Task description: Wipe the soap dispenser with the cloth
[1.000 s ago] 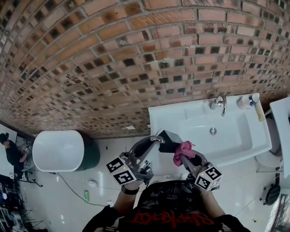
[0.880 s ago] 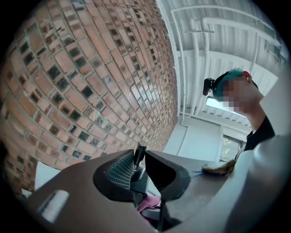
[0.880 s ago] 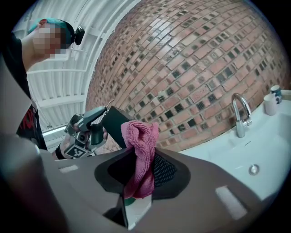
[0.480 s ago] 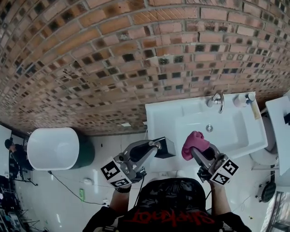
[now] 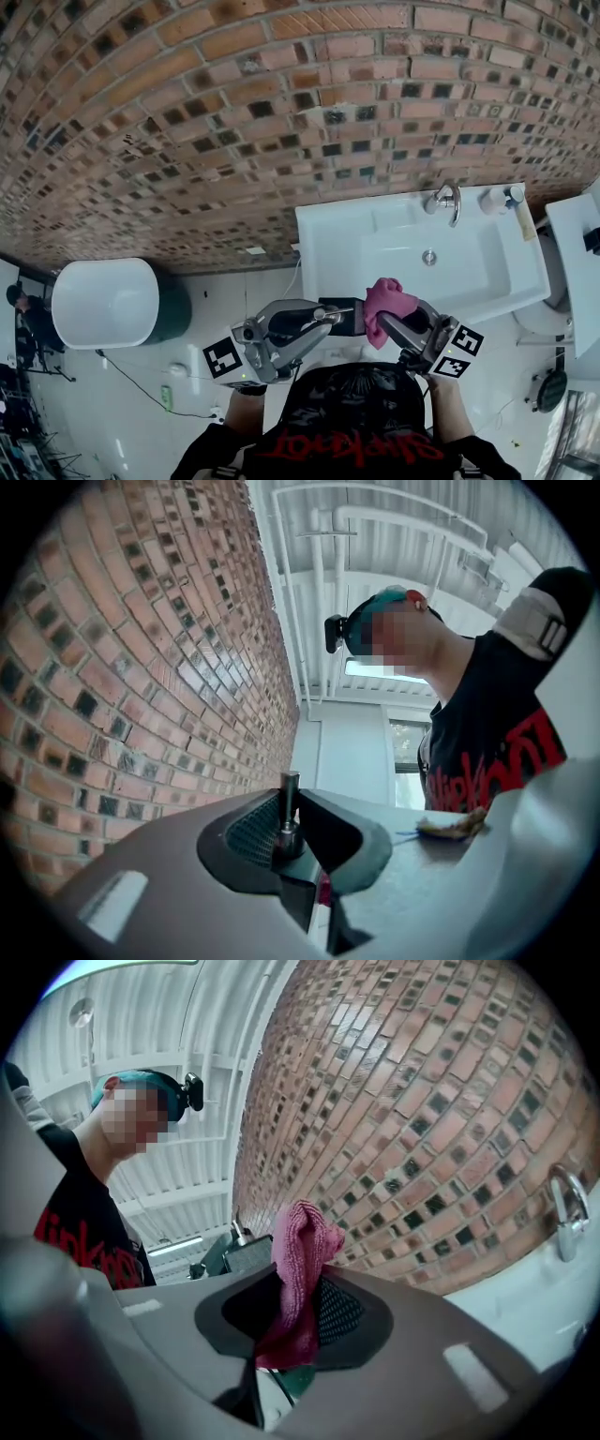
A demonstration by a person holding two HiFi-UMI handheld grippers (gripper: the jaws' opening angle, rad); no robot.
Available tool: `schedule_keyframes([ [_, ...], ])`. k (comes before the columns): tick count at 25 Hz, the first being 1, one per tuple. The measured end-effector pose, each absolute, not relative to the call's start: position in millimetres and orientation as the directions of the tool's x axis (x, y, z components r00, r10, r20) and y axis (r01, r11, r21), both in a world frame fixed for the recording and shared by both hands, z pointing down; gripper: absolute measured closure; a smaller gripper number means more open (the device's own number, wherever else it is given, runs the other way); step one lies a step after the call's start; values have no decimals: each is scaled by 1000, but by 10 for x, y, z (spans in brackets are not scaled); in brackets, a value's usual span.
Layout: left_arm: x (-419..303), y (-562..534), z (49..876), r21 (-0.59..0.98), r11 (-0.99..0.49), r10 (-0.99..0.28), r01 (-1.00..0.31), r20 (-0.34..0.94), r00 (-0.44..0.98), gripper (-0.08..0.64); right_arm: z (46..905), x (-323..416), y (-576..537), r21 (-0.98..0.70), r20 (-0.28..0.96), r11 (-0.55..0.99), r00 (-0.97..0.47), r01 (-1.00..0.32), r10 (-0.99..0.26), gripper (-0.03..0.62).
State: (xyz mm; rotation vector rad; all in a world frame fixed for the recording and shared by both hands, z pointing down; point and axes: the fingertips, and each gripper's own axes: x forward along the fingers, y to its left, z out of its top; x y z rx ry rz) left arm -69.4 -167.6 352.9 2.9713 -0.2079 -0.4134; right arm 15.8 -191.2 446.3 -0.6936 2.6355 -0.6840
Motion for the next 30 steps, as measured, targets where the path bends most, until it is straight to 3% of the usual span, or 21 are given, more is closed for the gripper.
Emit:
schedule_keyframes([
  [4, -665, -1622, 3556, 112, -988, -130, -108, -211, 969, 494, 5007, 218, -1892, -540, -47, 707, -822, -456, -567, 500],
  [8, -622, -1520, 3509, 93, -995, -64, -44, -219, 974, 494, 5866, 457, -1919, -333, 357, 632, -714, -700, -603, 500],
  [9, -599, -1481, 3493, 87, -996, -38, -18, -223, 974, 494, 5919, 539, -1937, -314, 383, 619, -692, -720, -611, 499],
  [11, -528, -1383, 3522, 67, -997, 18, 31, -195, 981, 494, 5666, 641, -1998, -403, 268, 611, -727, -681, -633, 500],
  [14, -392, -1200, 3689, 52, -992, 108, 114, -100, 989, 494, 4850, 638, -2053, -530, -65, 692, -791, -489, -609, 500],
  [16, -315, -1079, 3789, 65, -983, 169, 172, -52, 984, 494, 4352, 539, -1993, -539, -252, 775, -815, -329, -521, 500],
  [18, -266, -977, 3836, 80, -972, 218, 220, -27, 976, 494, 4077, 366, -1854, -504, -345, 840, -846, -200, -408, 500],
  [21, -254, -928, 3809, 90, -969, 228, 231, -36, 973, 494, 4136, 123, -1644, -473, -327, 873, -896, -120, -301, 500],
  [30, -480, -1195, 3562, 80, -986, 131, 148, -180, 975, 491, 5056, 74, -1363, -619, -146, 772, -945, -143, -292, 500],
])
